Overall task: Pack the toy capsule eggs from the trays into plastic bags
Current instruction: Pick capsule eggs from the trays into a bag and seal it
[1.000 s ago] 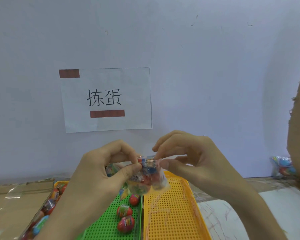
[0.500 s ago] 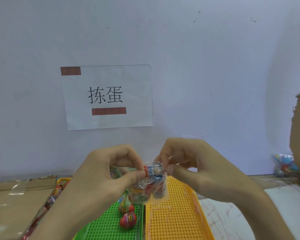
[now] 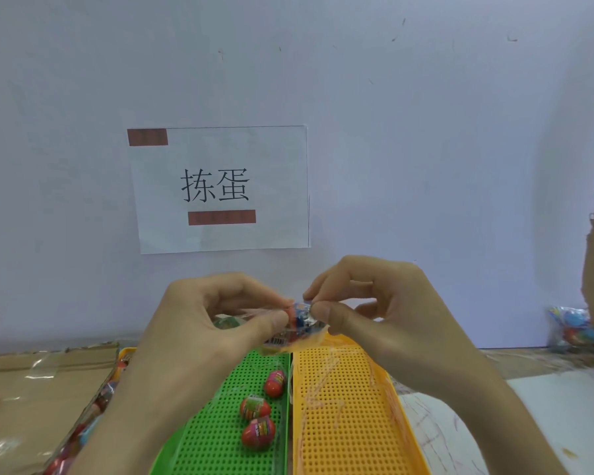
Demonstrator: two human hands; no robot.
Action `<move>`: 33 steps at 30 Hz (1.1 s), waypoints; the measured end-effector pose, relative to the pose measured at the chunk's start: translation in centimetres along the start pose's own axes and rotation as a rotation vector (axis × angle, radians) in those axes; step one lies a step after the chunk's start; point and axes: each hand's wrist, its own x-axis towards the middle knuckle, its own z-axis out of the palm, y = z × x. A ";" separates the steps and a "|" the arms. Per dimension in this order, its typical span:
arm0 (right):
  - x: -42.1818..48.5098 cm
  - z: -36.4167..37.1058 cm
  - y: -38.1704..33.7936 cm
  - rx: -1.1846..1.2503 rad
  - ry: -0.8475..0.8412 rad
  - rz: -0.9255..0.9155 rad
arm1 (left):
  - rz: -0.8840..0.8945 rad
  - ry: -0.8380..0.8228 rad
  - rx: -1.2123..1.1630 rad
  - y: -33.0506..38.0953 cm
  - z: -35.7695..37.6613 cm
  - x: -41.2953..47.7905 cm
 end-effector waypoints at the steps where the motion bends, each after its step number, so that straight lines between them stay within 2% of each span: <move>1: 0.0 0.0 0.0 -0.003 0.003 0.002 | 0.008 0.010 0.013 -0.1 0.0 0.0; 7: 0.3 0.4 0.4 0.015 0.025 -0.003 | 0.060 0.079 -0.017 0.2 0.5 -0.1; 11: 0.5 1.0 0.5 0.063 0.093 -0.058 | 0.074 0.212 -0.033 0.2 1.5 0.0; 16: 0.6 0.8 0.7 0.173 0.051 0.066 | 0.044 0.324 -0.158 0.1 2.2 0.2; 18: 0.7 0.5 0.7 0.219 0.083 0.052 | -0.019 0.297 -0.327 0.2 2.5 0.2; 21: 0.8 0.3 0.4 0.252 0.126 0.027 | -0.157 0.125 -0.563 -0.1 2.5 0.4; 23: 0.8 0.4 0.2 0.248 0.135 0.017 | -0.225 -0.010 -0.644 -0.2 2.2 0.5; 28: 0.9 0.6 -0.2 0.215 0.155 -0.021 | -0.304 -0.183 -0.753 -0.7 1.4 0.4; 30: 0.9 0.5 -0.3 0.226 0.166 -0.023 | -0.304 -0.211 -0.778 -0.9 1.5 0.3; 33: 0.8 0.3 -0.2 0.235 0.193 -0.003 | -0.287 -0.160 -0.808 -0.9 2.1 0.4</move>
